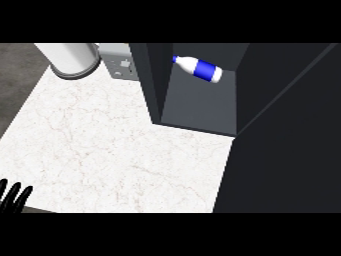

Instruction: Pick up the bottled water, place it into the cabinet and close the cabinet

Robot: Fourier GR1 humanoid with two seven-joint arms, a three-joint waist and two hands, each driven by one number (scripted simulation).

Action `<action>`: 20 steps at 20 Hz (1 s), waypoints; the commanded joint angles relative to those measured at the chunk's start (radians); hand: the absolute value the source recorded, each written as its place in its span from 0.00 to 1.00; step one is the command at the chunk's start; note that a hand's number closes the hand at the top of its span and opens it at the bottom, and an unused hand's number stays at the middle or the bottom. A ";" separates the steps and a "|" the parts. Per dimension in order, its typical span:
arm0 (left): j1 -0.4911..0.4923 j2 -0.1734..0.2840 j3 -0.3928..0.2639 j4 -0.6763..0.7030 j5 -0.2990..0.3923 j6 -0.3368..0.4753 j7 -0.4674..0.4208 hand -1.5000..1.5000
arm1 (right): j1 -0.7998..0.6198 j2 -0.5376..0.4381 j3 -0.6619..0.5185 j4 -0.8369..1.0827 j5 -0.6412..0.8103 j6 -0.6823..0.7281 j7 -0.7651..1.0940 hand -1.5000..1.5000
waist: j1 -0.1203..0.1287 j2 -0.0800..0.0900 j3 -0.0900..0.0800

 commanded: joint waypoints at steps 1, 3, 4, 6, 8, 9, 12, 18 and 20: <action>-0.008 0.023 0.019 -0.004 0.009 -0.026 0.001 0.00 | -0.089 0.014 0.114 0.018 0.031 0.016 0.168 1.00 | 0.006 0.008 -0.002; -0.001 0.033 0.034 0.003 0.018 -0.033 -0.005 0.00 | -0.106 0.049 0.127 0.039 0.009 -0.004 0.176 1.00 | 0.017 0.010 -0.003; -0.001 0.039 0.034 -0.004 0.017 -0.046 -0.006 0.00 | -0.125 0.049 0.119 0.054 -0.003 0.000 0.193 1.00 | 0.022 0.013 -0.002; -0.001 0.038 0.033 -0.009 0.015 -0.048 -0.007 0.00 | -0.137 0.082 0.115 0.067 -0.014 -0.025 0.207 1.00 | 0.021 0.014 -0.003; -0.003 0.068 0.059 -0.002 0.024 -0.065 -0.007 0.00 | -0.152 0.103 0.103 0.085 -0.030 -0.037 0.227 1.00 | 0.024 0.017 -0.002; -0.014 0.065 0.063 -0.001 0.033 -0.071 -0.003 0.00 | -0.167 0.118 0.098 0.092 -0.042 -0.038 0.225 1.00 | 0.021 0.023 -0.002; -0.011 0.065 0.072 -0.005 0.044 -0.071 -0.003 0.00 | -0.164 0.144 0.087 0.113 -0.072 -0.048 0.241 1.00 | 0.027 0.027 -0.002; 0.001 0.070 0.084 -0.022 0.059 -0.079 -0.003 0.00 | -0.196 0.222 0.061 0.217 -0.185 -0.079 0.293 1.00 | 0.045 0.031 0.004; -0.011 0.095 0.100 -0.018 0.060 -0.088 0.011 0.00 | -0.244 0.264 0.053 0.237 -0.226 -0.092 0.323 1.00 | 0.040 0.033 0.004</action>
